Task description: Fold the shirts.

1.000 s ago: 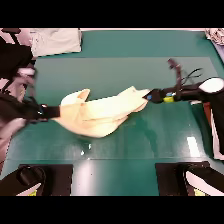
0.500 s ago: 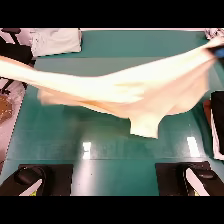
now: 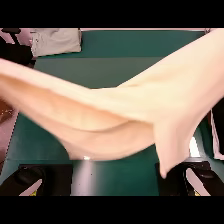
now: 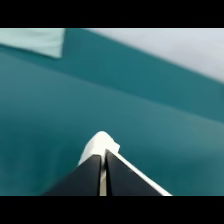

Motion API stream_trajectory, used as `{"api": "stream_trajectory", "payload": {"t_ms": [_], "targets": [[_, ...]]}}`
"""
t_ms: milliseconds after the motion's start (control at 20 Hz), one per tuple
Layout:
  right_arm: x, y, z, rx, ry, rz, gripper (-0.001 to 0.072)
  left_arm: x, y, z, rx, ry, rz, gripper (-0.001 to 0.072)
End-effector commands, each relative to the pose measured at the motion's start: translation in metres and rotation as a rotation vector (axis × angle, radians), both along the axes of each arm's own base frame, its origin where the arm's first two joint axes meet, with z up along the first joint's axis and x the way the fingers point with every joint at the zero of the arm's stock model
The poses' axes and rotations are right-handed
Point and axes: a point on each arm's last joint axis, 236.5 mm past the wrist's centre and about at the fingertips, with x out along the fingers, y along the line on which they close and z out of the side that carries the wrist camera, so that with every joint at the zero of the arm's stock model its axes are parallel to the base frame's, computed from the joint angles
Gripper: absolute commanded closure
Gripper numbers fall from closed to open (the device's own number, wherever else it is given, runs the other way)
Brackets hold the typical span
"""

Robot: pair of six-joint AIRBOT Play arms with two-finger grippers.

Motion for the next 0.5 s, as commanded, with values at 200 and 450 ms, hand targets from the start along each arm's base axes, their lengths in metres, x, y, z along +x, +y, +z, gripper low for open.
{"api": "stream_trajectory", "payload": {"t_ms": [200, 450], "targets": [[0.130, 0.023, -0.329, 0.219, 0.887, -0.032, 0.0700, 0.168, -0.074, -0.268, 0.330, 0.441, -0.044, 0.0684], [0.193, 0.010, -0.433, 0.215, 0.971, -0.090, 0.0694, 0.202, -0.063, -0.368, 0.303, 0.602, 0.079, 0.0683]]}}
